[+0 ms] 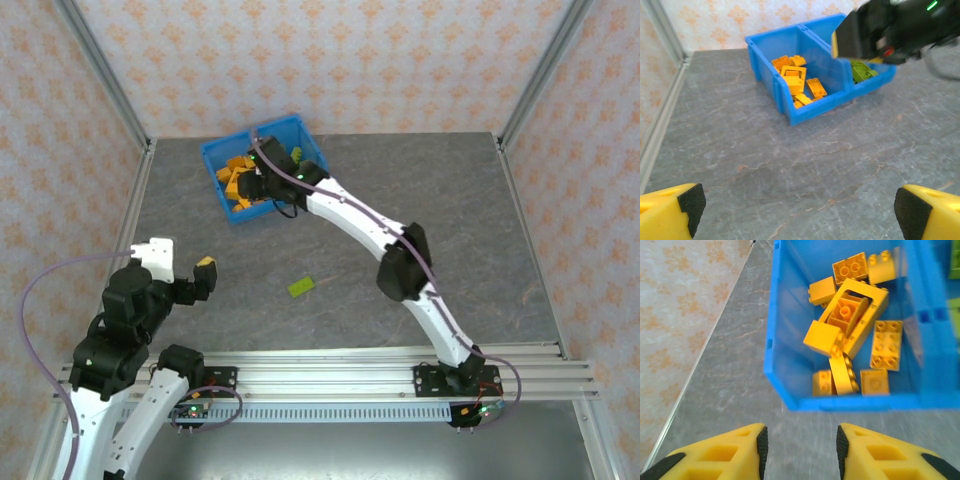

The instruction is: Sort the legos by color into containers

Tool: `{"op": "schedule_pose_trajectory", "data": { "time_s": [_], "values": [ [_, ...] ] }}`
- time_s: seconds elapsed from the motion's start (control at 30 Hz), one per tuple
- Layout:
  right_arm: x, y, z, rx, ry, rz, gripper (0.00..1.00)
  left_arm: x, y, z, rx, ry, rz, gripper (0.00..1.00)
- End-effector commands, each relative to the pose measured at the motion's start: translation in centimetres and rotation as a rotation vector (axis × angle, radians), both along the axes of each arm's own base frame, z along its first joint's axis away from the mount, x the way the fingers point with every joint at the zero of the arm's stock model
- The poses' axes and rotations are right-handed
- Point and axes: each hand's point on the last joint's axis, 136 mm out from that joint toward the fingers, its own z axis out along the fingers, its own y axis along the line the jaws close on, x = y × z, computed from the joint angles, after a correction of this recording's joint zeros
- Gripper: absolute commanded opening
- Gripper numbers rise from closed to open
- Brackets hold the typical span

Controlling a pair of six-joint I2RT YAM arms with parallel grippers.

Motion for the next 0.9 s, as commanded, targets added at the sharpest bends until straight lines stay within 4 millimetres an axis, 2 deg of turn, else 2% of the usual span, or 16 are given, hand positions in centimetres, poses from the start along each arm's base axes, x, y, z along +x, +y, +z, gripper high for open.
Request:
{"op": "schedule_pose_trajectory", "data": {
  "time_s": [0.0, 0.13, 0.23, 0.3, 0.4, 0.47, 0.53, 0.63, 0.87],
  "values": [
    [-3.5, -4.3, 3.0, -0.066, -0.045, 0.008, 0.48, 0.2, -3.3, 1.2, -0.046, -0.027, -0.182, 1.0],
    [-8.6, -8.9, 0.3, -0.147, 0.0, 0.02, 0.59, -1.4, -8.0, 0.2, -0.017, 0.002, -0.52, 1.0],
    [-12.5, -11.8, -2.2, -0.232, 0.054, 0.019, 0.7, -3.9, -10.6, -1.6, 0.048, 0.055, -0.793, 1.0],
    [-14.9, -13.1, -3.9, -0.277, 0.097, 0.009, 0.8, -5.5, -11.4, -2.5, 0.091, 0.079, -0.918, 1.0],
    [-17.8, -13.6, -6.5, -0.3, 0.162, 0.007, 0.97, -6.0, -11.4, -3.4, 0.133, 0.09, -0.965, 1.0],
    [-19.0, -13.3, -8.2, -0.312, 0.198, 0.015, 0.99, -6.4, -11.5, -4.0, 0.15, 0.096, -0.996, 1.0],
    [-19.7, -12.7, -9.6, -0.334, 0.225, 0.03, 0.99, -6.3, -11.4, -4.5, 0.152, 0.119, -0.997, 1.0],
    [-19.7, -11.7, -11.5, -0.387, 0.221, 0.053, 0.99, -6.5, -11.3, -5.1, 0.15, 0.16, -1.0, 1.0],
    [-17.5, -9.8, -15.4, -0.502, 0.174, 0.073, 0.99, -7.1, -10.1, -6.6, 0.235, 0.208, -0.987, 1.0]
  ]
}}
